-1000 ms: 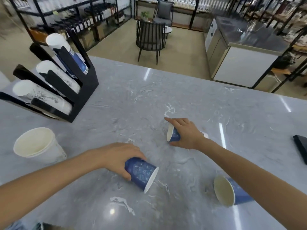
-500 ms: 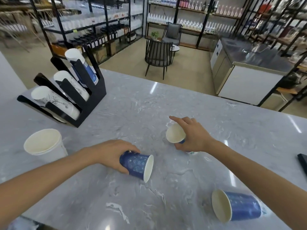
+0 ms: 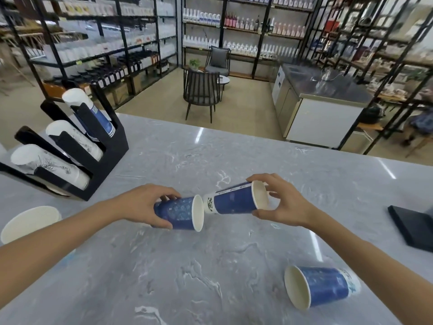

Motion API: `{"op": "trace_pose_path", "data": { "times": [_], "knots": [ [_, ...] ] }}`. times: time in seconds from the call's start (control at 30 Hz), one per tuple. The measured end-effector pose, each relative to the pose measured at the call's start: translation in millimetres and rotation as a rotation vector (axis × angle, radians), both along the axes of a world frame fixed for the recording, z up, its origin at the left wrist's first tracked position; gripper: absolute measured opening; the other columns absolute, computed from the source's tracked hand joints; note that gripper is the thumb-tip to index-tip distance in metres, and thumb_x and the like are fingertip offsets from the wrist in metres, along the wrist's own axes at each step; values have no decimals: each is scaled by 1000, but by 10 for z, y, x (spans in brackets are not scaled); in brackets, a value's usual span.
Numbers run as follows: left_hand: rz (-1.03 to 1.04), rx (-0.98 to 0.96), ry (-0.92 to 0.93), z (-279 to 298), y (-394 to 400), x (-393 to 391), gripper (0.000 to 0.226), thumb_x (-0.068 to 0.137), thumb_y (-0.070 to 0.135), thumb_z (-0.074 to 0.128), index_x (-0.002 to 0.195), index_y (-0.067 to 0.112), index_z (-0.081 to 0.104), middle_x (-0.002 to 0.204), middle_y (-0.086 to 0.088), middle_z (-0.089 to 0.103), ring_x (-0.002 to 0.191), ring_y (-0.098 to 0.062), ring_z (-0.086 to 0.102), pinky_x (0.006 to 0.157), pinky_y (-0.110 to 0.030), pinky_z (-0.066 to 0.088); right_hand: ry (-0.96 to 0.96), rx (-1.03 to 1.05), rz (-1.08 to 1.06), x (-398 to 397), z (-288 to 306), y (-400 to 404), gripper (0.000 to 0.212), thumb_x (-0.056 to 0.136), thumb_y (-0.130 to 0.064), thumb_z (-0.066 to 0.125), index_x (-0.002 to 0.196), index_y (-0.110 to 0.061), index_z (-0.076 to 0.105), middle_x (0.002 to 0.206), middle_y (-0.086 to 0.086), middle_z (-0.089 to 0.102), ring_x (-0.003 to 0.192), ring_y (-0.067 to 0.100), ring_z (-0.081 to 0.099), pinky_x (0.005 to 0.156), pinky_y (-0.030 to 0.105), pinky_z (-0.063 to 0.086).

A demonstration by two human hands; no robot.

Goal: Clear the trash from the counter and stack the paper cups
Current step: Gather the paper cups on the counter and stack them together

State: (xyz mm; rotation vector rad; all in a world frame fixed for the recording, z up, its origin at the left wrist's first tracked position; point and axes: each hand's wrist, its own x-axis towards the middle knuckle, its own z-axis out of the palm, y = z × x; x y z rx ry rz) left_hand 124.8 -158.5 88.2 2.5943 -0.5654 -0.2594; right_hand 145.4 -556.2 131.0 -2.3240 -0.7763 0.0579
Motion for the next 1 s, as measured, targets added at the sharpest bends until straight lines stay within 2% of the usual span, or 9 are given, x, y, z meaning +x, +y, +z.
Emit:
{"op": "trace_pose_path", "data": {
  "times": [0.1, 0.2, 0.33, 0.4, 0.47, 0.57, 0.73, 0.9, 1.0],
  "knots": [
    [-3, 3, -30, -10, 9, 32, 66, 58, 63, 83, 118, 52, 59, 109, 32, 66, 96, 8, 63, 80, -16, 53, 78, 42, -64, -45, -46, -123, 73, 75, -30, 91, 135, -41, 51, 133, -24, 58, 123, 7, 58, 102, 44, 54],
    [5, -8, -60, -7, 14, 45, 62, 57, 66, 81, 113, 61, 54, 110, 32, 66, 96, 9, 63, 81, -18, 56, 150, 81, -118, -89, -68, -234, 72, 75, -37, 90, 135, -43, 51, 132, -17, 63, 121, 13, 64, 104, 44, 54],
    [23, -73, -142, 13, -37, 29, 61, 59, 65, 81, 110, 71, 48, 110, 36, 63, 100, 10, 61, 80, -11, 51, 244, 140, -105, -156, -108, -314, 70, 76, -45, 85, 138, -45, 53, 132, -9, 68, 120, 18, 67, 103, 45, 56],
    [17, -110, -179, 4, -93, 11, 66, 60, 64, 82, 117, 65, 51, 112, 37, 62, 103, 8, 61, 83, -11, 50, 268, 167, -98, -180, -153, -317, 67, 80, -42, 83, 140, -46, 53, 131, -7, 70, 119, 19, 68, 101, 46, 58],
    [-4, -139, -206, -23, -159, 0, 71, 61, 62, 84, 125, 52, 56, 115, 31, 64, 106, 4, 62, 88, -17, 51, 281, 180, -94, -194, -196, -300, 65, 83, -40, 82, 140, -49, 52, 128, -8, 71, 116, 17, 69, 97, 43, 60],
    [-38, -172, -230, -42, -262, -16, 78, 63, 61, 84, 133, 40, 59, 116, 27, 64, 108, -2, 61, 92, -21, 50, 303, 196, -89, -216, -235, -249, 68, 80, -52, 81, 141, -54, 50, 125, -9, 72, 114, 13, 70, 94, 39, 62],
    [-48, -193, -228, -7, -400, -39, 81, 63, 64, 84, 135, 39, 58, 122, 28, 63, 112, 4, 57, 95, -17, 49, 325, 230, -72, -212, -299, -156, 72, 76, -55, 80, 142, -55, 49, 120, -8, 75, 113, 12, 71, 95, 40, 61],
    [-51, -186, -205, 62, -543, -45, 79, 62, 67, 84, 132, 39, 59, 121, 27, 63, 111, 2, 58, 97, -27, 52, 360, 257, -79, -189, -341, -60, 72, 75, -56, 81, 140, -57, 50, 116, -9, 78, 111, 10, 73, 97, 40, 59],
    [-71, -187, -215, 80, -636, -42, 78, 62, 67, 84, 131, 40, 60, 119, 26, 64, 110, 1, 58, 97, -27, 52, 397, 279, -74, -190, -367, -15, 71, 75, -54, 83, 139, -55, 52, 112, -8, 79, 109, 11, 74, 99, 39, 57]
  ]
}}
